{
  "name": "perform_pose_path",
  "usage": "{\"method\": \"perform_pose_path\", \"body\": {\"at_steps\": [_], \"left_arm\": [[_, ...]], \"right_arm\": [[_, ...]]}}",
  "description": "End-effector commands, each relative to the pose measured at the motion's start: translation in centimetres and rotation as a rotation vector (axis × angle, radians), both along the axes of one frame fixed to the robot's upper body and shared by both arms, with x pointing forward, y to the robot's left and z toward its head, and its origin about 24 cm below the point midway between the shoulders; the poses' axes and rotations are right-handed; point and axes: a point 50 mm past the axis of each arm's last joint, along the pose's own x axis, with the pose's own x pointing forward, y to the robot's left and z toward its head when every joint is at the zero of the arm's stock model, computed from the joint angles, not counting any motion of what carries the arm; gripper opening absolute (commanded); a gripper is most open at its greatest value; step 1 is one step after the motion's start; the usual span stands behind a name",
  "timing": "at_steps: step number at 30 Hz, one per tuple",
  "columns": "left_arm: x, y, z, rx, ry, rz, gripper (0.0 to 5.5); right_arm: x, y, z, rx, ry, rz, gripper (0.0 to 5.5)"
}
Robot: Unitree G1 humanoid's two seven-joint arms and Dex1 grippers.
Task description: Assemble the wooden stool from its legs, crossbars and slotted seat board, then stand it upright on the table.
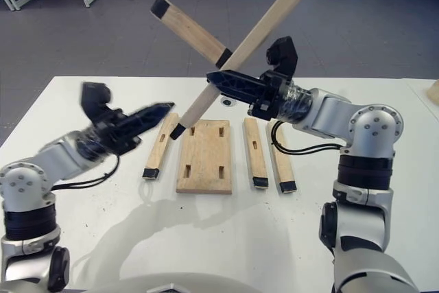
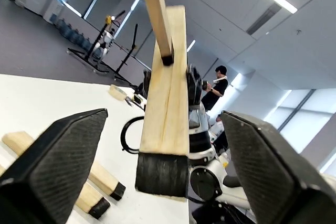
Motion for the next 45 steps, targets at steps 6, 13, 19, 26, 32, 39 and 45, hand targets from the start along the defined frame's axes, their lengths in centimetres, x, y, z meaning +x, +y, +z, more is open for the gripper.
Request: {"method": "perform_pose_path", "body": {"at_steps": [6,13,19,26,32,39,45], "left_arm": [[0.7,-2.4,-7.7,1.1,-0.263,0.078,4.4],[1.0,-5.9,-13.1,1.394,-0.557,-0.063,4.4],[0.9,-5.7,-14.6,1.497,-0.682,-0.165,4.4],[0.1,-4.7,-13.2,1.497,-0.698,-0.185,4.4],[-4.3,-1.6,-14.0,1.536,-0.675,-0.442,4.4],[-6.3,2.1,-15.4,1.538,-0.734,-0.647,4.4],[-4.8,2.6,-15.6,1.533,-0.779,-0.598,4.4]], "right_arm": [[0.6,-2.8,1.3,-0.013,-0.066,-0.151,2.03],[1.2,-2.7,1.3,-0.02,-0.072,-0.198,2.03],[1.8,-2.7,1.2,-0.027,-0.075,-0.237,2.03],[2.0,-2.9,1.2,-0.042,-0.083,-0.266,2.03],[2.4,-2.8,0.3,-0.134,-0.103,-0.284,2.03],[2.5,-2.2,-3.3,-0.257,-0.12,-0.176,2.03],[2.5,-1.8,-7.5,-0.402,-0.153,-0.086,2.03]]}}
